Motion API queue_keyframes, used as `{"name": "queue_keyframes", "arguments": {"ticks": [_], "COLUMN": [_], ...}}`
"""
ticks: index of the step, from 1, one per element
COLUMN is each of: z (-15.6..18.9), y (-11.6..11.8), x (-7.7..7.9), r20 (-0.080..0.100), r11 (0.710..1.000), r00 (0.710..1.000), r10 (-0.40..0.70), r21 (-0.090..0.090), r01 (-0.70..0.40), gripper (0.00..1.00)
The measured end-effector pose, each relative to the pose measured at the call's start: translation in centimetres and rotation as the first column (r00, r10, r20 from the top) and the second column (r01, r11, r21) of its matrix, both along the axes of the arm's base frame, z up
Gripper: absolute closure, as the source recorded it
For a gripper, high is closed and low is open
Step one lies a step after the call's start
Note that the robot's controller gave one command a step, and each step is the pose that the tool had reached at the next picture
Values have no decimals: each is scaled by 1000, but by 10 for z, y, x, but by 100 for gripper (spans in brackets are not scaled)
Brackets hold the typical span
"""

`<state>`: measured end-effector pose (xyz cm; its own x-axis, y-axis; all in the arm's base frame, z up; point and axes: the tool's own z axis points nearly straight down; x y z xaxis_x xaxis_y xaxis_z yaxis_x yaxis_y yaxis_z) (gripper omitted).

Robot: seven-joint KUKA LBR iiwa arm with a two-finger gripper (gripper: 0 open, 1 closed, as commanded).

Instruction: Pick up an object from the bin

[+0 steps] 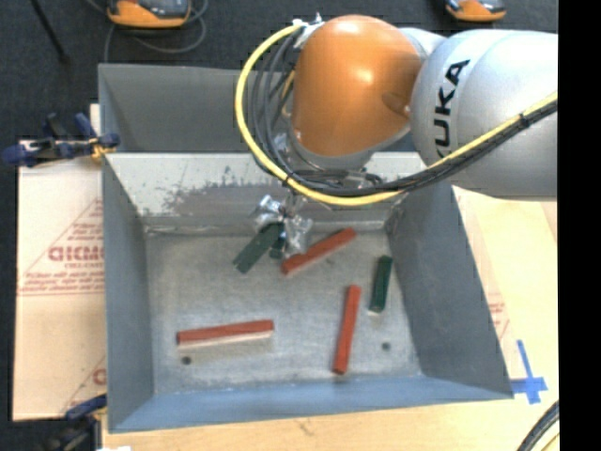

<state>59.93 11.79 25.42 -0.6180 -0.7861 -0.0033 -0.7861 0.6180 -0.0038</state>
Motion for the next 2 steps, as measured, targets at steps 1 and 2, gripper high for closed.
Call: {"name": "queue_keyframes", "arguments": {"ticks": [1,2], "z": [-59,44], "y": [2,2], "x": [-33,-45], "r20": [-6,4], "r11": [730,744], "r00": [730,744], "r10": [683,669], "r21": [1,-5], "r01": [-683,-669], "gripper": [100,100]}}
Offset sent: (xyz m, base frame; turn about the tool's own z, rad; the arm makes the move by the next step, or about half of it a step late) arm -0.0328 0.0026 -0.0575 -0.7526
